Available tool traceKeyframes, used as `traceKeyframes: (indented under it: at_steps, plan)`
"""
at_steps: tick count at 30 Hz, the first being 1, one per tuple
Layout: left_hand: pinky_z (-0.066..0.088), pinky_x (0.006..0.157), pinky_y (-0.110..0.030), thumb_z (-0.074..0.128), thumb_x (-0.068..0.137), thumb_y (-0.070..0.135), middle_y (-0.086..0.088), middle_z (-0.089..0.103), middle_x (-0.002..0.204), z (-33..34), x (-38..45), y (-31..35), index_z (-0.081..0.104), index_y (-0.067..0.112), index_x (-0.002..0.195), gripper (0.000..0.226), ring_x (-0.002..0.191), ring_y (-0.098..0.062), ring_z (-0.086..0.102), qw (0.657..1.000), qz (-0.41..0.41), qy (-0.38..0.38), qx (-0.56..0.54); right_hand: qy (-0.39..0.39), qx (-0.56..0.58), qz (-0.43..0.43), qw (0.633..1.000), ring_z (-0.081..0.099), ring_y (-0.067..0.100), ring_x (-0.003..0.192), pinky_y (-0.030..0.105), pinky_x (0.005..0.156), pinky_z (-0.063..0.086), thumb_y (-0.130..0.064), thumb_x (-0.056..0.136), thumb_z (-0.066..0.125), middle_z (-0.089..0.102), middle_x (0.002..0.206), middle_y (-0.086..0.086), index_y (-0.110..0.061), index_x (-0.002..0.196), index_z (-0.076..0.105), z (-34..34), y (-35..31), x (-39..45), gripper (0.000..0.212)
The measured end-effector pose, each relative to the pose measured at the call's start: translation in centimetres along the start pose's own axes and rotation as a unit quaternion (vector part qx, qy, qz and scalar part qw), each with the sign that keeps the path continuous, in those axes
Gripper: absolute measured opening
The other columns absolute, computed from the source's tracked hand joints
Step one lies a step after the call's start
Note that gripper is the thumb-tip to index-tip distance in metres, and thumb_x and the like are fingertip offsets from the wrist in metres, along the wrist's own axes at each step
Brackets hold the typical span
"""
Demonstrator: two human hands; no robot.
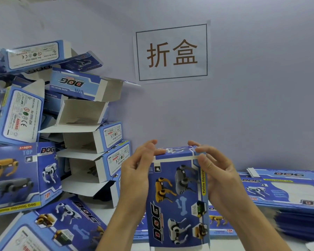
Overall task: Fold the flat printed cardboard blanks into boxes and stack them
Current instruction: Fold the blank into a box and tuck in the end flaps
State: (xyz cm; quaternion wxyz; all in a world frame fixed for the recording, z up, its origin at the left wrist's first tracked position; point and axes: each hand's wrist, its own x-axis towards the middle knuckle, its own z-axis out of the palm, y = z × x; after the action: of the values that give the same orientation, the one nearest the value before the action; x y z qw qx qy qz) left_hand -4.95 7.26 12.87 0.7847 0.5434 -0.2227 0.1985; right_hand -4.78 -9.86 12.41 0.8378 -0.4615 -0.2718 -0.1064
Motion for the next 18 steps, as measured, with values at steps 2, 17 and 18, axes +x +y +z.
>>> traceKeyframes:
  at_steps: [2, 17, 18]
  plan:
    - [0.062, 0.076, -0.048, 0.082, 0.075, 0.045, 0.012, 0.061, 0.134, -0.66, -0.11, 0.17, 0.074, 0.025, 0.095, 0.029, 0.111, -0.026, 0.069, 0.998, 0.003, -0.06, 0.01, 0.005, 0.0, -0.008, 1.0, 0.07, 0.031, 0.106, 0.042, 0.065, 0.061, -0.018, 0.079, 0.062, 0.064, 0.132, 0.001, -0.021, 0.08, 0.075, -0.05, 0.01, 0.01, 0.013]
    - [0.055, 0.088, -0.056, 0.083, 0.07, 0.036, 0.011, 0.063, 0.134, -1.03, 0.17, -0.05, 0.075, 0.031, 0.082, 0.016, 0.119, -0.03, 0.064, 0.996, 0.045, -0.063, 0.047, -0.009, -0.027, -0.005, 1.0, 0.068, 0.033, 0.11, 0.044, 0.065, 0.061, -0.01, 0.077, 0.064, 0.061, 0.134, 0.002, -0.018, 0.08, 0.073, -0.26, -0.25, -0.11, 0.012]
    - [0.055, 0.088, -0.057, 0.082, 0.07, 0.036, 0.011, 0.062, 0.134, -1.04, 0.17, -0.09, 0.075, 0.03, 0.083, 0.015, 0.119, -0.03, 0.064, 0.996, 0.046, -0.063, 0.049, -0.007, -0.026, -0.006, 1.0, 0.068, 0.033, 0.109, 0.043, 0.065, 0.061, -0.01, 0.076, 0.064, 0.061, 0.133, 0.002, -0.018, 0.079, 0.073, -0.25, -0.27, -0.1, 0.012]
